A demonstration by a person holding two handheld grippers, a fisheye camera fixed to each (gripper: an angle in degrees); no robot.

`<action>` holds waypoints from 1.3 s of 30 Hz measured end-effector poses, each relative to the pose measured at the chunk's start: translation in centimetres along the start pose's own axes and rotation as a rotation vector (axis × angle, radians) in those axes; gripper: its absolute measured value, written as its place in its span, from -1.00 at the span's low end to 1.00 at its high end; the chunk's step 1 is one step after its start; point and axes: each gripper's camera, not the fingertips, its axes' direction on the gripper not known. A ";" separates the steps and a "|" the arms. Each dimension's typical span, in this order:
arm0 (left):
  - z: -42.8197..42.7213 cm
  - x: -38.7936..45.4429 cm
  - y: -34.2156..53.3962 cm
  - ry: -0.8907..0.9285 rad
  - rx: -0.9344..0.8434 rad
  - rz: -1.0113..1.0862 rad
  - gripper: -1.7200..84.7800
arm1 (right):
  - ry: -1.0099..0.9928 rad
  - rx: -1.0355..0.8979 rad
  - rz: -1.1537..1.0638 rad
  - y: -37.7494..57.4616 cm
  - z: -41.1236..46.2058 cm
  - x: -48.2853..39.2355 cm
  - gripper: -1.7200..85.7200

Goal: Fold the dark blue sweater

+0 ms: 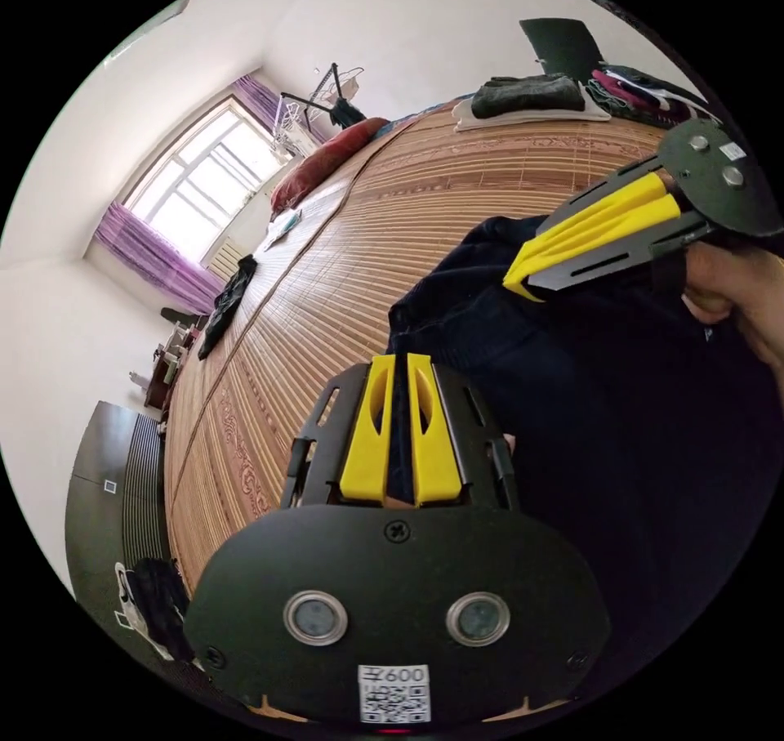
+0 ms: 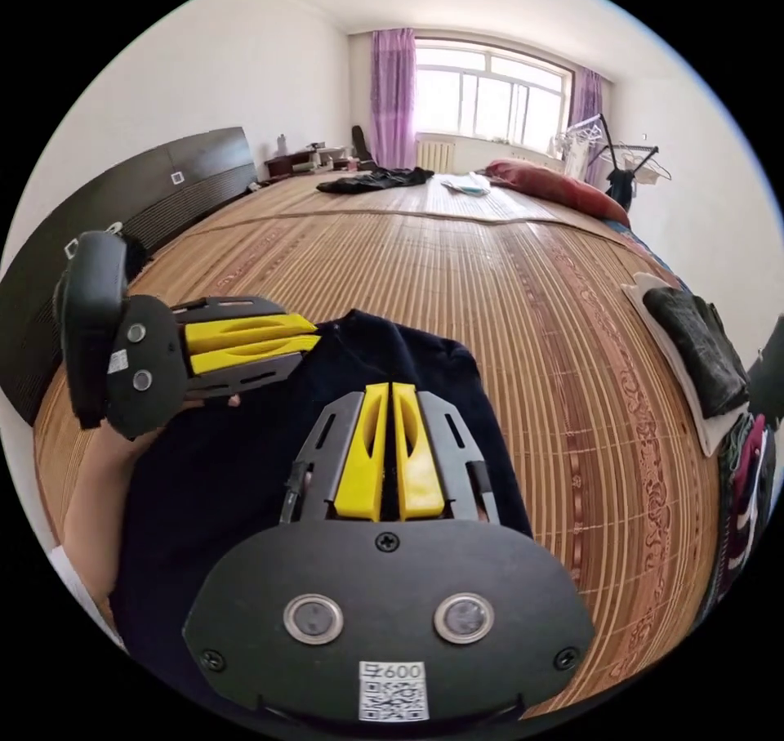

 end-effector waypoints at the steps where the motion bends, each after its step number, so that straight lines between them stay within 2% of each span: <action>1: -0.5 0.0 -0.1 -0.022 0.018 -0.021 -0.84 | 0.043 -0.014 0.048 0.0 0.4 0.5 -0.98; 6: -3.3 -2.3 0.0 -0.020 0.112 -0.180 -0.84 | -0.012 0.076 0.152 1.5 -0.2 3.3 -0.98; 10: -4.2 -2.5 -1.2 0.101 0.087 -0.146 -0.88 | -0.151 0.187 0.308 3.6 -0.8 7.6 -0.98; 12: -4.5 -1.2 -2.4 0.120 0.082 -0.071 -0.89 | -0.198 0.150 0.338 4.0 0.2 9.2 -0.98; 15: -4.7 0.8 -4.1 0.072 0.052 0.029 -0.91 | -0.243 -0.013 0.322 4.3 3.8 10.6 -0.98; 22: -5.8 0.2 -10.6 0.145 0.111 0.005 -0.92 | -0.224 0.031 0.430 7.4 5.7 14.7 -0.98; 23: -5.3 0.1 -11.4 0.150 0.091 0.017 -0.92 | -0.242 0.043 0.447 8.0 6.0 15.4 -0.98; 26: -1.4 -0.7 -14.5 0.280 -0.117 0.023 -0.93 | -0.325 0.085 0.529 10.1 7.1 18.2 -0.98; 29: -0.8 -2.0 -15.6 0.218 -0.123 0.027 -0.94 | -0.434 0.118 0.604 12.3 8.8 20.9 -0.98; 33: -0.8 -3.1 -17.4 0.207 -0.079 0.050 -0.94 | -0.428 0.123 0.602 13.8 10.1 21.8 -0.98; 36: -1.7 -5.4 -19.0 0.286 -0.122 -0.036 -0.95 | -0.425 0.140 0.609 15.4 10.8 22.6 -0.98; 39: -3.9 -7.0 -20.2 0.416 -0.024 -0.073 -0.95 | -0.482 0.155 0.649 17.4 12.2 24.2 -0.98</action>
